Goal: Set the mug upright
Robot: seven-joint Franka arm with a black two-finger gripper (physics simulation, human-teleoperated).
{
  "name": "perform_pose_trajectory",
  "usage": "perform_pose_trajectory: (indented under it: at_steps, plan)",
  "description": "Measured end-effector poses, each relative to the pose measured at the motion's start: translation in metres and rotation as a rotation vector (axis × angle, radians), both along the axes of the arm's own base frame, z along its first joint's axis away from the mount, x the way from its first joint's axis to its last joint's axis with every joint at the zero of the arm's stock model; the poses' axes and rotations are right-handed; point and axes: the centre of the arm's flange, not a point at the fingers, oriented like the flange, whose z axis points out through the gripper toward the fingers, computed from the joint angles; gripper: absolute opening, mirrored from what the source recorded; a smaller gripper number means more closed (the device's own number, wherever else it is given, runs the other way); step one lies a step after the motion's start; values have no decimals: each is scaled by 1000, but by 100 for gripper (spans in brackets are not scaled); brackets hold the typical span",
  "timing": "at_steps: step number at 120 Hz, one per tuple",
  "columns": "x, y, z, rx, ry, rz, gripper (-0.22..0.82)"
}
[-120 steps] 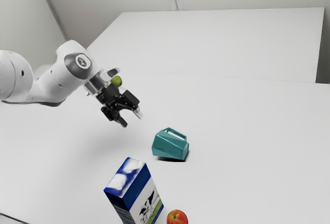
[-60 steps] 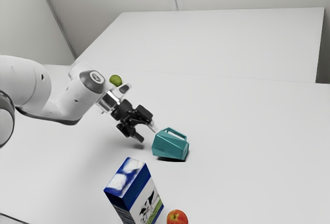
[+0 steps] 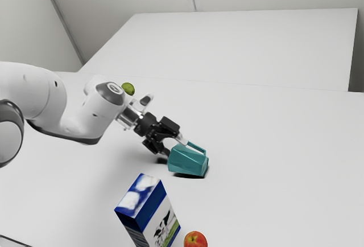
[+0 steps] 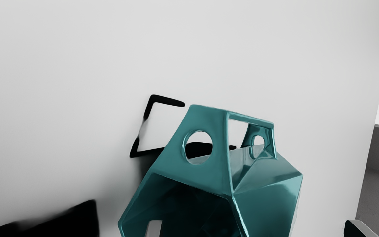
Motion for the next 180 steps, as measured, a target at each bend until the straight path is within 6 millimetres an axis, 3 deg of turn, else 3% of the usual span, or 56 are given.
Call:
perform_pose_trajectory:
  at_steps: [53, 132, 161, 180]
  plan:
    - [-7, -14, -6, -64, -17, -5, 58]
    - [-11, -26, -9, -91, -35, -23, -1]
    - [-11, -34, -1, -104, -49, -32, -11]
    - [-11, -44, 21, -114, -88, -51, -15]
